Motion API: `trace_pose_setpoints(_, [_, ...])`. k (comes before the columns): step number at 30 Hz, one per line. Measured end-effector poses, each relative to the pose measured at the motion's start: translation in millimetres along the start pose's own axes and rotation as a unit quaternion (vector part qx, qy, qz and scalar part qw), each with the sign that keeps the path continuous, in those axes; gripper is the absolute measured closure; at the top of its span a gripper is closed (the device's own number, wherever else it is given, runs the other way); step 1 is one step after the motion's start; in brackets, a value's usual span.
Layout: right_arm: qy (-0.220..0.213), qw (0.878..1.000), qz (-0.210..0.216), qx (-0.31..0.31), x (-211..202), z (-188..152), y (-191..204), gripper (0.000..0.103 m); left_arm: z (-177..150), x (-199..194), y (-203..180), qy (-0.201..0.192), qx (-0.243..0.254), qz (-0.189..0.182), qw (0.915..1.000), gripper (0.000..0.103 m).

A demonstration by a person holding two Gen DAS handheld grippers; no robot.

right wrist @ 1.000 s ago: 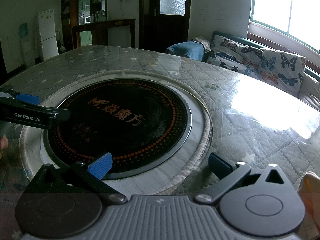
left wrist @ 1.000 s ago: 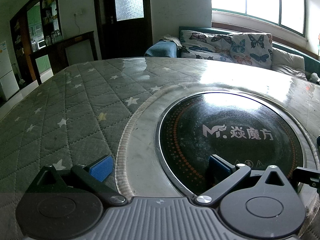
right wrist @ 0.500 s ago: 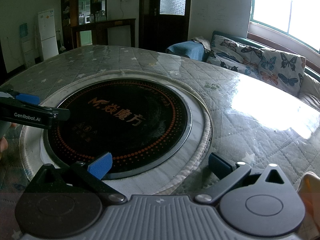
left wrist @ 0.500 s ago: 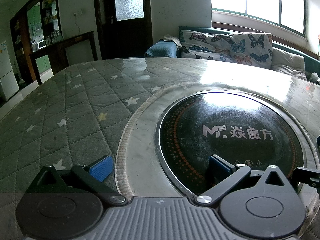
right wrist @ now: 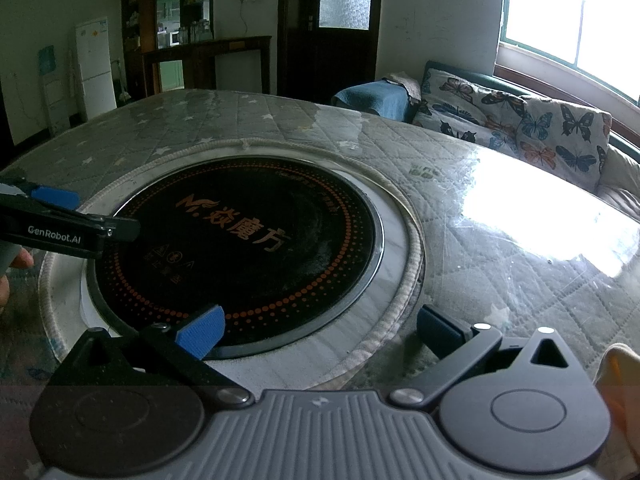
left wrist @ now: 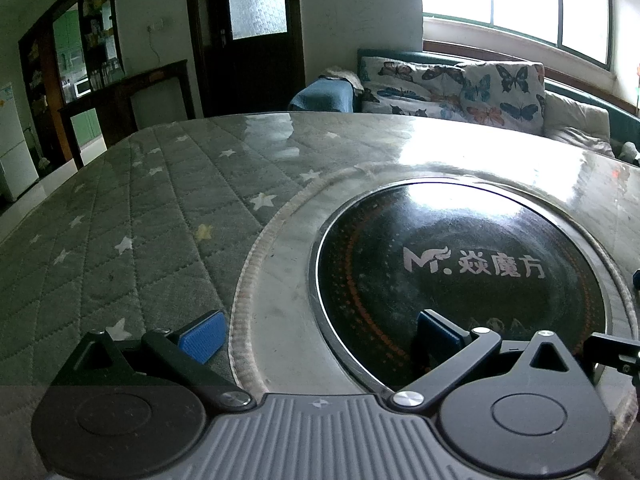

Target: Fold clothes

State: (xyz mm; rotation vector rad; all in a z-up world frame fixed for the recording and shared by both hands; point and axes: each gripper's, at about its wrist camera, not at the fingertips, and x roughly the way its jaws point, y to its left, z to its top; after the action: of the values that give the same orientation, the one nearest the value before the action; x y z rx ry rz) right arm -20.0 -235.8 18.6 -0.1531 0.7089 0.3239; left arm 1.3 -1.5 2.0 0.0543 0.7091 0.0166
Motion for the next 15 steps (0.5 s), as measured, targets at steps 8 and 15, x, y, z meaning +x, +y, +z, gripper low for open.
trace_pose_setpoints(8, [-0.005,1.0,-0.003,0.008,-18,-11,0,0.0,-2,-13,-22,0.017,0.024,-0.023,0.9993,0.0])
trace_pose_setpoints(15, [-0.013,1.0,-0.011,0.021,-45,-20,-5,0.0,-4,-31,-51,0.02,0.055,-0.071,0.9958,0.0])
